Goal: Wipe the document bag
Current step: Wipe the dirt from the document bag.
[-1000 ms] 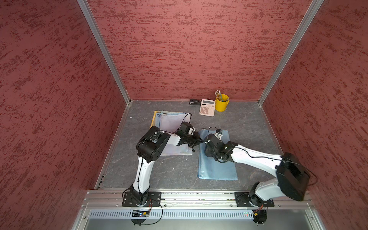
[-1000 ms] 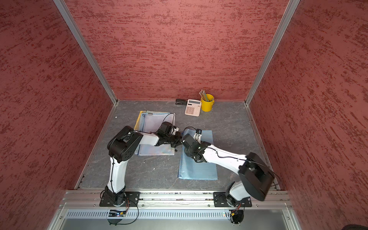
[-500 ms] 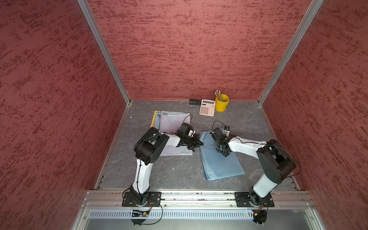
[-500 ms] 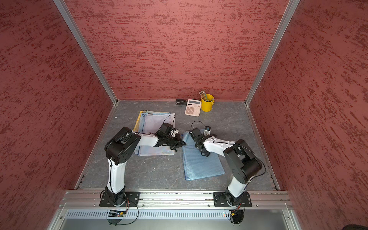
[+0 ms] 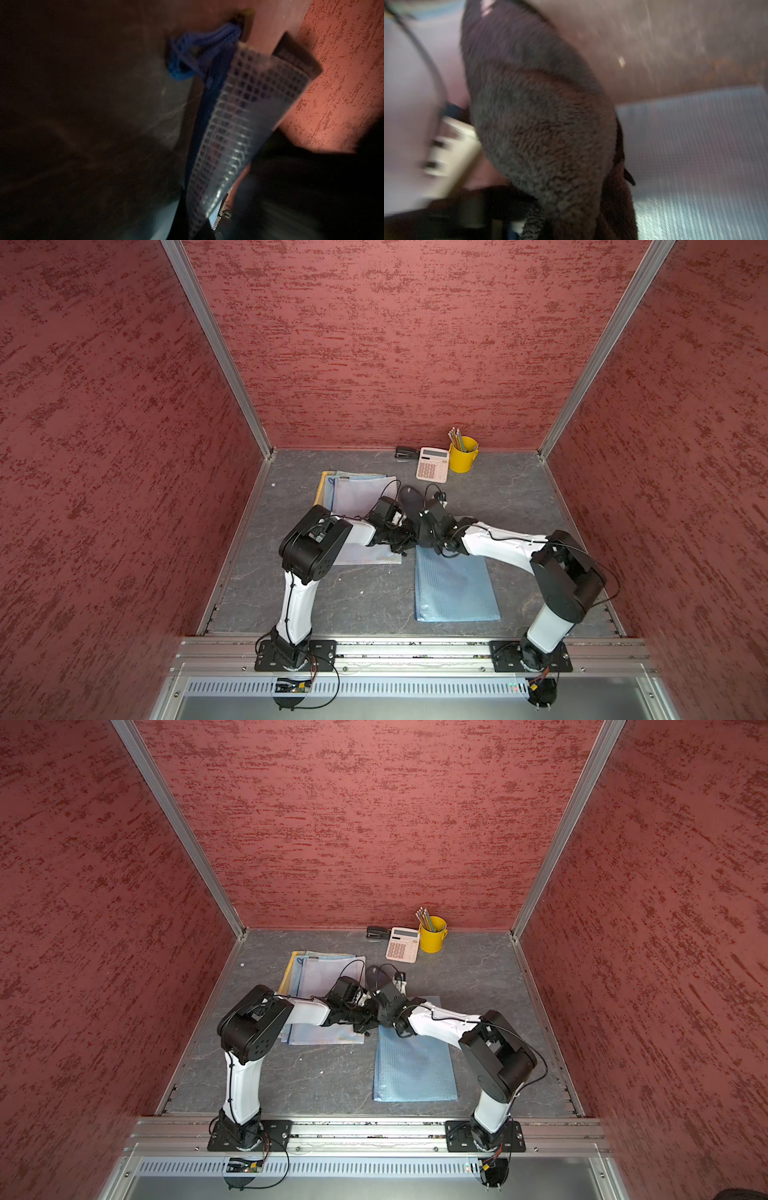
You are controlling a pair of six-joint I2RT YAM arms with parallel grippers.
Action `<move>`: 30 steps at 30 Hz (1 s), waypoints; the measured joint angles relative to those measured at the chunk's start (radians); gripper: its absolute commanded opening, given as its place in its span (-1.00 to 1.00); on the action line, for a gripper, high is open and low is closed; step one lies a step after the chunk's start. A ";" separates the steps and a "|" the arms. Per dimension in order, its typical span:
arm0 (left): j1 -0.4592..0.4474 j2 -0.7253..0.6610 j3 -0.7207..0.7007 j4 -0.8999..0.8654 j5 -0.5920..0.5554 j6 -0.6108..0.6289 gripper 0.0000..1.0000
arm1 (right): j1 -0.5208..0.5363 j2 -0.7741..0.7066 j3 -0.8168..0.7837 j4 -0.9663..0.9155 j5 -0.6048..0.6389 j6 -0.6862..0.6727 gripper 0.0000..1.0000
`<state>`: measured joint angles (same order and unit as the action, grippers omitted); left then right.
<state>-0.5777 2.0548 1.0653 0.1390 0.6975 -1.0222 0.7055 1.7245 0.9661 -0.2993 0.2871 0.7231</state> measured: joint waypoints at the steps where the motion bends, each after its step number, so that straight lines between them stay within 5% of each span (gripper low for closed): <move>1: 0.000 0.000 0.005 -0.013 0.000 0.002 -1.00 | -0.004 -0.006 -0.051 -0.025 0.015 0.024 -1.00; 9: 0.026 -0.015 0.012 -0.077 -0.008 0.028 -1.00 | 0.032 -0.419 -0.216 -0.417 0.098 0.230 -1.00; 14: 0.040 -0.015 0.026 -0.104 -0.011 0.046 -1.00 | 0.127 -0.518 -0.218 -0.615 0.108 0.293 -1.00; 23: 0.038 -0.015 0.062 -0.158 -0.030 0.068 -1.00 | 0.244 -0.320 -0.149 -0.286 0.003 0.166 -1.00; 30: 0.034 -0.015 0.093 -0.200 -0.035 0.077 -1.00 | 0.388 -0.424 -0.370 -0.293 -0.043 0.424 -1.00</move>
<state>-0.5442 2.0399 1.1587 -0.0612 0.6628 -0.9447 1.0935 1.3003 0.5957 -0.5926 0.2436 1.1469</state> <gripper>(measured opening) 0.062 0.095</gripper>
